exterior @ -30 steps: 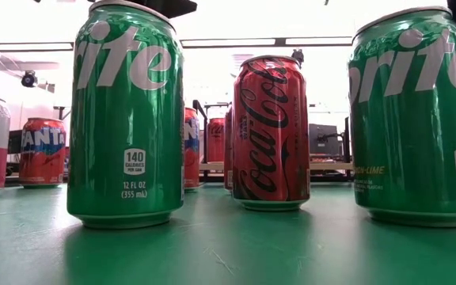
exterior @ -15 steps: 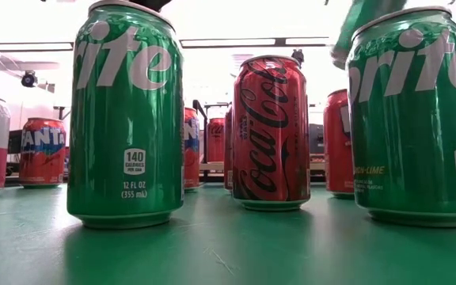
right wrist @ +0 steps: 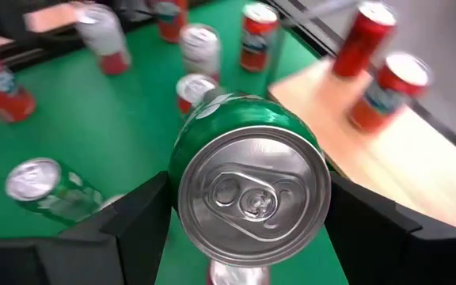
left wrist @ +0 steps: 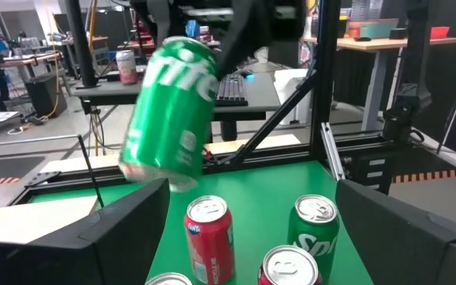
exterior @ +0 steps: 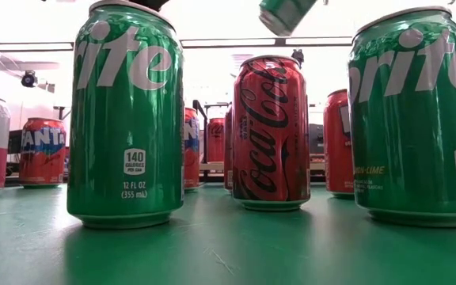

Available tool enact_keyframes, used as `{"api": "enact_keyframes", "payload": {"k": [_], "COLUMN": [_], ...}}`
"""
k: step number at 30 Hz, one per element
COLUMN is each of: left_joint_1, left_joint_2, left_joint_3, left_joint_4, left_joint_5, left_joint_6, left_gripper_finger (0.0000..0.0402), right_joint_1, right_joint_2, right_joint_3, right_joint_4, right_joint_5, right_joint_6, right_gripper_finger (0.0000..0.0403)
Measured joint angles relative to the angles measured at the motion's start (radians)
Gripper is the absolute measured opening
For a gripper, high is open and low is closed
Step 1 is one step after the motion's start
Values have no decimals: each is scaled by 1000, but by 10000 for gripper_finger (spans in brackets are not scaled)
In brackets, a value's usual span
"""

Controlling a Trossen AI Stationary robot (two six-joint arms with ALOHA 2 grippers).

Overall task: Place canned beverage on shelf
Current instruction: Put the green soda can on the shelf

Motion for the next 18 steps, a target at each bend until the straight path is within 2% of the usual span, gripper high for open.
{"api": "enact_keyframes", "payload": {"k": [5,12,18], "left_joint_1": [0,0,0], "left_joint_2": [0,10,76], "left_joint_3": [0,0,0], "left_joint_4": [20,102,172], "left_joint_5": [0,0,0], "left_joint_6": [2,60,87], "left_gripper_finger": [345,345,345], "right_joint_1": [-25,-66,-95], "right_joint_2": [51,116,129], "right_joint_3": [-1,-1,-1], "right_joint_4": [94,109,118], "right_joint_5": [-11,-79,-111], "right_joint_6": [-119,-163,-167], "right_gripper_finger": [274,274,274]}}
